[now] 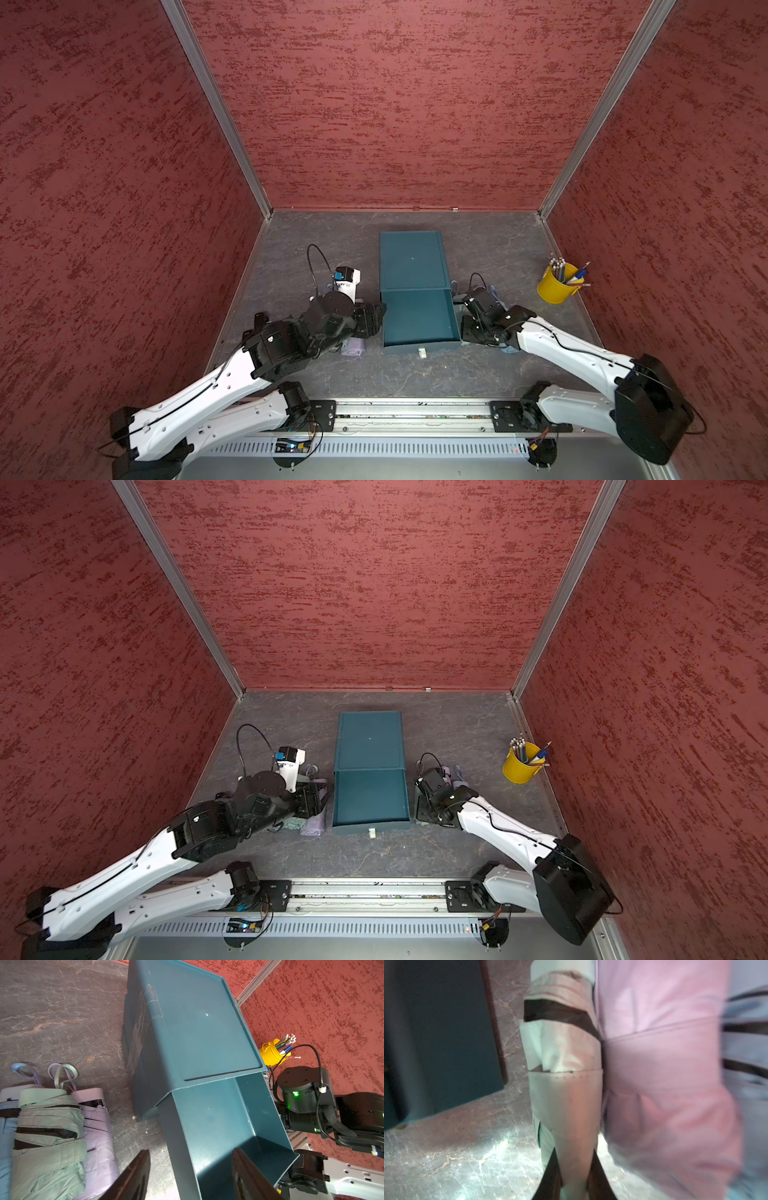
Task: Place the umbrella in the drawer by color
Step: Pick up the umbrella from the center of the board, then place the umbrella in the drawer.
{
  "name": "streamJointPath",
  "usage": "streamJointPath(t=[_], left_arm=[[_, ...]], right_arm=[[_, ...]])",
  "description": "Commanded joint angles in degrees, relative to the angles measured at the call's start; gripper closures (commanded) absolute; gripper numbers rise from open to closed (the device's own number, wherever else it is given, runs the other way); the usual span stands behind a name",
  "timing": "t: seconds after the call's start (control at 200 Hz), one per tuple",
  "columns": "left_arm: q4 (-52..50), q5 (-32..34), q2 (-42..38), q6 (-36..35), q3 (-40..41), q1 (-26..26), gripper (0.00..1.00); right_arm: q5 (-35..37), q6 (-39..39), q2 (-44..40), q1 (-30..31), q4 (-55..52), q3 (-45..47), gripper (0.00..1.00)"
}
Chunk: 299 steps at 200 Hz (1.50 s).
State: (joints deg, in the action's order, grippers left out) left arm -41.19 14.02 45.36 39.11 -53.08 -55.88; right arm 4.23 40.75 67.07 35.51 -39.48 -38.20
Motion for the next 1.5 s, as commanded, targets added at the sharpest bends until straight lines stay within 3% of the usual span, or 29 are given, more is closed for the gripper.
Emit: streamJointPath(t=[0.0, 0.21, 0.396, 0.601, 0.686, 0.777, 0.922, 1.152, 1.358, 1.493], left_arm=[[0.5, 0.3, -0.5, -0.5, -2.5, 0.5, 0.34], [1.6, -0.8, 0.2, -1.7, -3.3, 1.3, 0.31], [2.6, -1.6, 1.1, -3.0, -2.9, 1.9, 0.28], [2.9, -3.3, 2.6, -2.8, -1.3, 2.0, 0.28], [2.5, -4.9, 3.9, -3.1, -1.6, 1.9, 0.28], [2.1, -4.8, 4.9, -3.3, -1.7, 2.0, 0.28], [3.2, -4.6, 5.1, -2.7, -1.0, 2.2, 0.31], [3.8, -3.7, 5.0, -0.8, -0.1, 3.7, 0.37], [3.8, -4.3, 4.0, 0.0, 0.9, 4.8, 0.4], [3.0, -4.6, 3.3, 0.5, 0.8, 5.4, 0.43]], right_arm=[[5.2, 0.6, -6.2, -0.3, -6.8, -4.8, 1.0], [9.5, 0.6, -17.1, -0.1, -16.2, -14.1, 1.0], [10.5, -1.5, -20.7, 1.1, -21.0, -25.7, 1.0], [5.3, -0.8, -20.0, 5.3, -22.5, -34.6, 1.0], [-3.8, -1.6, -20.6, 6.7, -19.9, -36.4, 1.0], [-11.0, -1.3, -19.4, 8.7, -19.2, -37.9, 1.0], [-8.2, -0.6, -15.6, 16.2, -25.1, -42.1, 1.0], [-9.6, 2.0, -12.0, 24.8, -24.2, -44.1, 1.0], [-9.3, 5.2, -3.4, 33.5, -26.3, -47.7, 1.0], [-10.5, 8.3, 0.3, 34.9, -28.5, -50.5, 1.0]])
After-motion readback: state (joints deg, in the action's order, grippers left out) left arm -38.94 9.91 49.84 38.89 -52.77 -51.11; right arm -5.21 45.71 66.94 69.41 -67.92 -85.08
